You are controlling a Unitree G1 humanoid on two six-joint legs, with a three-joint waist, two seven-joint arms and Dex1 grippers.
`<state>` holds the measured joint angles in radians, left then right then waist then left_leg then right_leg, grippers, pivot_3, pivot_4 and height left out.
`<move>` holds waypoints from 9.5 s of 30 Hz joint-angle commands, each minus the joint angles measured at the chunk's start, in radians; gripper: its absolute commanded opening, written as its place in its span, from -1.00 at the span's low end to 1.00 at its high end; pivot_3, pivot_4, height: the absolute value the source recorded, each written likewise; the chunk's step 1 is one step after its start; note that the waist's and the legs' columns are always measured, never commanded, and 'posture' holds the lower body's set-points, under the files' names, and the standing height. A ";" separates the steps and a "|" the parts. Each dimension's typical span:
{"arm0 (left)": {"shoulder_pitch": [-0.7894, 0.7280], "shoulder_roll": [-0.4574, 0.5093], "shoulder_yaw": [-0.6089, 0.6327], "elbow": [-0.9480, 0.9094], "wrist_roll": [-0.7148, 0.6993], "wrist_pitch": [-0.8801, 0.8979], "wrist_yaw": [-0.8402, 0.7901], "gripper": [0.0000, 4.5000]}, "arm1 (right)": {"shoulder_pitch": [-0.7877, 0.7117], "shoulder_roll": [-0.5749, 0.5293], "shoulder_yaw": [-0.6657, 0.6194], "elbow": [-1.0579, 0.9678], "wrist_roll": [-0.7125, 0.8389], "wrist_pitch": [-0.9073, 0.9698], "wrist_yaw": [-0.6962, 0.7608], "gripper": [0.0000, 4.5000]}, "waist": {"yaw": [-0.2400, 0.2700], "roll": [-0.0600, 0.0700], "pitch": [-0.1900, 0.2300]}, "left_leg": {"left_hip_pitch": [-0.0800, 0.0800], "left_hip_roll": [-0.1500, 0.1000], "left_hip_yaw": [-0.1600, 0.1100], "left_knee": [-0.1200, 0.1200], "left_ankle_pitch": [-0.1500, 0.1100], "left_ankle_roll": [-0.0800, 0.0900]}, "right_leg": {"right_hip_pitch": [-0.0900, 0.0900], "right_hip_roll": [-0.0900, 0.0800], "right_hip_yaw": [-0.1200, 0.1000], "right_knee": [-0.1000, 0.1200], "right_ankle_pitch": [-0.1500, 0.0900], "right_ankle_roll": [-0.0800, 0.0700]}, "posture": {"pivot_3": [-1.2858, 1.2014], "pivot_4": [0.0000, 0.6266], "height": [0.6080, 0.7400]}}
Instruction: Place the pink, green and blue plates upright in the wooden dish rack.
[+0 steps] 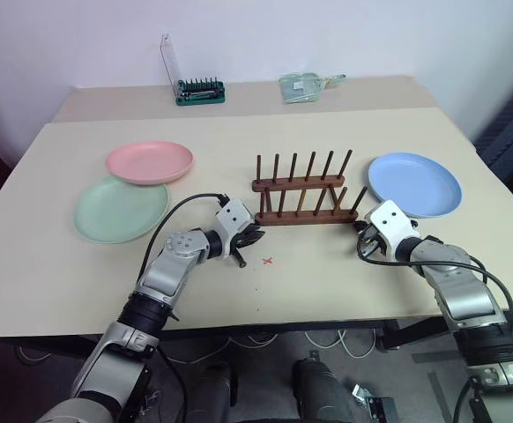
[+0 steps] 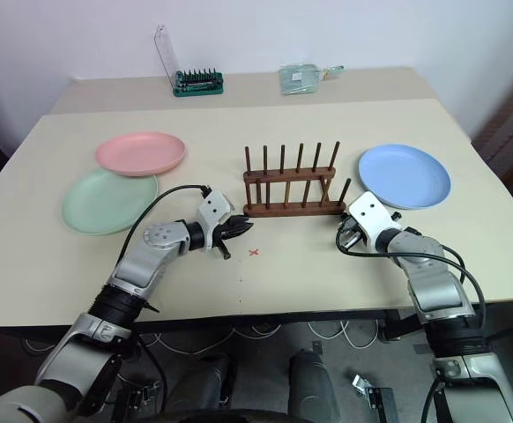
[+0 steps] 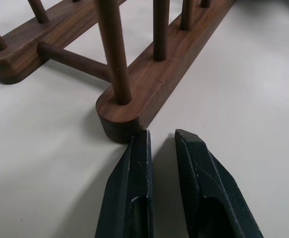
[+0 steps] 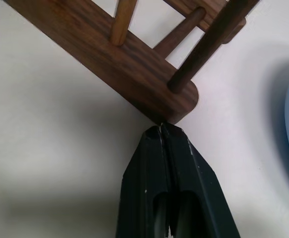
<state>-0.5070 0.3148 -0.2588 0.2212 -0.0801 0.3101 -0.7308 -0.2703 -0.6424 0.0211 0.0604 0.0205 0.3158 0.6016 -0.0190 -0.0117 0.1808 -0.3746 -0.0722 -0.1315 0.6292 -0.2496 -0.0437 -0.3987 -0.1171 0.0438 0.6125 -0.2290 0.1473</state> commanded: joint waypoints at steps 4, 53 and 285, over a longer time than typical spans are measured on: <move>0.151 0.123 0.186 -0.297 -0.272 0.226 -0.146 -0.66 | 0.129 -0.084 -0.038 -0.240 0.100 0.034 0.155 -1.00 | -0.002 0.000 0.001 | -0.001 0.000 0.000 -0.002 -0.001 0.001 | -0.002 0.000 0.000 0.000 -0.001 0.001 | 0.03 -0.52 1.00; -0.451 0.184 0.726 0.484 -0.331 0.383 0.644 0.98 | 0.031 -0.103 -0.011 -0.452 0.217 0.107 0.270 -1.00 | 0.008 -0.007 0.006 | -0.011 -0.001 -0.002 0.001 0.000 -0.001 | -0.011 0.000 -0.001 0.001 0.000 0.001 | 0.03 -0.52 1.00; -0.289 -0.226 0.398 -0.457 -0.385 0.120 0.619 -1.00 | -0.487 0.075 0.275 -0.112 -0.456 -0.499 -0.003 -0.96 | 0.002 -0.014 0.006 | -0.018 0.000 0.000 0.001 0.005 -0.009 | -0.020 0.000 0.000 0.002 0.003 -0.001 | 0.03 -0.52 1.00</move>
<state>-0.7656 0.1060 0.1337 -0.1748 -0.4111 0.4374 -0.1091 -0.7537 -0.5697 0.3045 -0.0421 -0.4280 -0.1898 0.5950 -0.0174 -0.0255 0.1869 -0.3924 -0.0726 -0.1314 0.6304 -0.2446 -0.0524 -0.4185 -0.1169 0.0439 0.6148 -0.2258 0.1463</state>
